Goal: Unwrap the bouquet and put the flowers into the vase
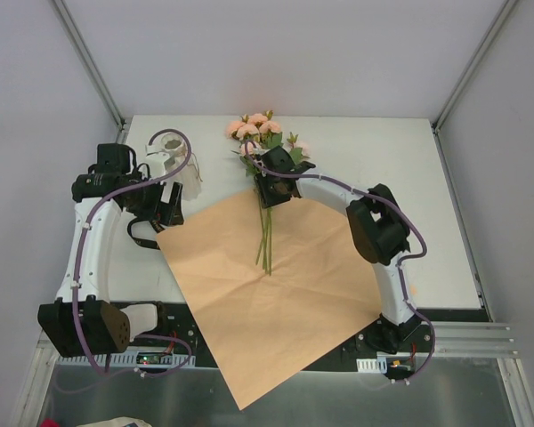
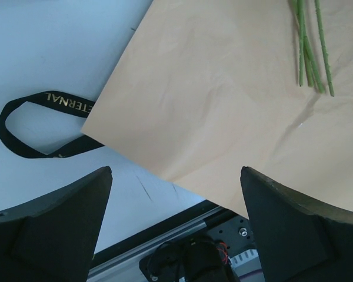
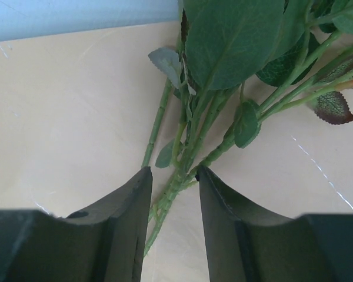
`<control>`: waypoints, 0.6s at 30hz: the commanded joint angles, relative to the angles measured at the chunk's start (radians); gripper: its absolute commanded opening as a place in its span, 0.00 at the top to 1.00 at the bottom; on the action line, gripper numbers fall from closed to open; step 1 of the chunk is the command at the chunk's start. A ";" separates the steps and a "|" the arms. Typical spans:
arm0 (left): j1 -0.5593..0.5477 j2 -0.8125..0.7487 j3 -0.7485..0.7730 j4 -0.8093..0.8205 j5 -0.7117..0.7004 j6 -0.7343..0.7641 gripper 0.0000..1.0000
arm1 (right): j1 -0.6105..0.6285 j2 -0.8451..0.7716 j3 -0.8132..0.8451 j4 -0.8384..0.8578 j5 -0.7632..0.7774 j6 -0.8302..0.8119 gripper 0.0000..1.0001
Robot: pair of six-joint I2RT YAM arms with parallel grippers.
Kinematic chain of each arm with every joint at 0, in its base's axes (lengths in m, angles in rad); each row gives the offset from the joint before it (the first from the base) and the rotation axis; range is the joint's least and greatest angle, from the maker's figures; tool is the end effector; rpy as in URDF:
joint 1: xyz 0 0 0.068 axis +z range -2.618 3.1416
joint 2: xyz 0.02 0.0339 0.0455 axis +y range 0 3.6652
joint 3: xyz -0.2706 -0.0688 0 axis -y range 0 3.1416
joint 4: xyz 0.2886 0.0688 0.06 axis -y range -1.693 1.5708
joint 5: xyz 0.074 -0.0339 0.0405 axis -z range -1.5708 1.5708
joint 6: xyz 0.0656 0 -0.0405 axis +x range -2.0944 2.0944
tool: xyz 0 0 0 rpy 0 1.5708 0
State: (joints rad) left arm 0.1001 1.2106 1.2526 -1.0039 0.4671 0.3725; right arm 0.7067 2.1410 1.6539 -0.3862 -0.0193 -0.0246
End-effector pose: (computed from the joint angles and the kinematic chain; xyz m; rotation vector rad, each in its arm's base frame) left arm 0.2878 -0.0008 0.3301 0.5081 2.3743 -0.3819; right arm 0.4090 0.3509 0.1522 -0.8917 2.3048 0.3230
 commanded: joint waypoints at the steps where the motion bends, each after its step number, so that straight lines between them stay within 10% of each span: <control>1: 0.012 -0.025 -0.036 0.056 -0.081 -0.026 0.09 | 0.002 0.010 0.020 0.004 0.013 -0.024 0.59; 8: 0.012 0.003 -0.074 0.094 -0.127 -0.030 0.09 | 0.002 0.022 0.030 0.007 0.012 -0.020 0.78; 13: 0.013 0.010 -0.096 0.114 -0.128 -0.032 0.09 | 0.004 0.045 0.072 -0.031 0.013 -0.028 0.58; 18: 0.012 0.003 -0.117 0.117 -0.117 -0.030 0.09 | 0.004 0.050 0.078 -0.036 0.053 -0.028 0.67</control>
State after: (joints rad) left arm 0.1001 1.2243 1.1507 -0.8967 0.3561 0.3515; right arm 0.7071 2.1815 1.6943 -0.3950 -0.0051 -0.0448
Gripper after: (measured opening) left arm 0.907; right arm 0.373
